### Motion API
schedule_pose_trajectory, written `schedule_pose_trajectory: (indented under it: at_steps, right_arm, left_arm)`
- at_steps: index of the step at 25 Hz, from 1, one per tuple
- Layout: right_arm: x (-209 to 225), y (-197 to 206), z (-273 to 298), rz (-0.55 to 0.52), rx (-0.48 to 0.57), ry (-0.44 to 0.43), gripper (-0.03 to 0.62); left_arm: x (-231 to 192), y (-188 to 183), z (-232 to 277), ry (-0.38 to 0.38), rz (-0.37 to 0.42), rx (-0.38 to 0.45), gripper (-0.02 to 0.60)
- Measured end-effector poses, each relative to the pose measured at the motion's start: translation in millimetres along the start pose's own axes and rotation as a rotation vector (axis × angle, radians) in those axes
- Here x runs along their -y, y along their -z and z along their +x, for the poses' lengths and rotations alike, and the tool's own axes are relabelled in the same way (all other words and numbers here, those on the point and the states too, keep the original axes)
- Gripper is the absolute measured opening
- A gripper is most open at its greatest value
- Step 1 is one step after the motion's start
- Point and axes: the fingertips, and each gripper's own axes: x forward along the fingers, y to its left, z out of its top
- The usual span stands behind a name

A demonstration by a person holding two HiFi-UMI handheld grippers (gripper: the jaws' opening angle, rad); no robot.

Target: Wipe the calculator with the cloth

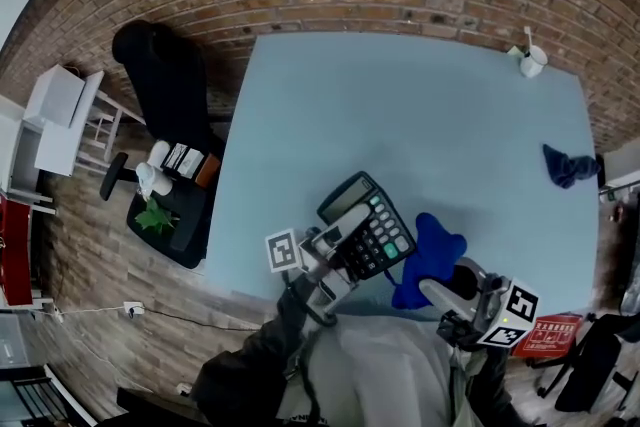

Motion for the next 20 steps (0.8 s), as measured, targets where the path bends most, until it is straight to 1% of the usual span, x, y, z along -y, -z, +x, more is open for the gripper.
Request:
schedule_pose_trajectory:
  at_steps: [2,4,5,6,8,10,11,12,13,14,15,17,19,20]
  right_arm:
    - [2.0,-11.6,-1.3,-0.048,0.005,0.040,0.092]
    - [10.9,-1.8,7.9,-0.088,-0.066,0.082,0.092]
    - [17.7,12.2,14.7,-0.094,-0.122,0.097,0.092]
    - [24.3,30.9,21.8,-0.090,-0.187,0.105,0.092]
    - [31.1,72.8,34.4,-0.094,-0.324,0.103,0.092]
    - [27.6,104.9,42.2,-0.163,-0.453,0.103,0.092]
    - [26.5,113.8,43.9,-0.203,-0.500,0.108,0.092]
    - [28.4,117.1,43.6,-0.224,-0.523,0.120,0.092]
    - [33.8,115.0,40.4,-0.221,-0.519,0.141,0.092]
    - [42.0,108.0,33.8,-0.199,-0.495,0.175,0.092]
    - [52.0,97.4,24.2,-0.172,-0.460,0.224,0.092]
    - [73.8,74.7,1.0,-0.127,-0.392,0.350,0.092]
    - [90.4,62.9,-17.7,-0.100,-0.368,0.458,0.092]
    - [93.4,63.6,-21.6,-0.092,-0.378,0.484,0.092]
  left_arm:
    - [-20.2,-3.1,-6.8,-0.108,0.109,-0.041,0.143]
    - [-45.1,-1.6,-10.6,-0.235,0.233,-0.133,0.143]
    - [-57.5,0.6,-10.9,-0.288,0.275,-0.181,0.143]
    - [-68.3,3.7,-9.8,-0.325,0.293,-0.221,0.143]
    - [-82.1,12.4,-3.8,-0.347,0.270,-0.267,0.143]
    - [-89.2,25.8,4.2,-0.348,0.246,-0.313,0.143]
    - [-91.6,33.5,7.0,-0.353,0.261,-0.353,0.143]
    - [-92.7,40.2,8.5,-0.357,0.290,-0.396,0.143]
    - [-92.8,45.0,8.8,-0.360,0.319,-0.428,0.143]
    - [-92.4,47.4,8.1,-0.364,0.339,-0.442,0.143]
    - [-91.9,47.6,7.0,-0.368,0.352,-0.443,0.143]
    - [-91.1,44.1,3.6,-0.384,0.367,-0.433,0.143]
    - [-91.6,44.0,-0.2,-0.406,0.366,-0.431,0.143]
    - [-92.9,45.2,-1.5,-0.417,0.369,-0.434,0.142]
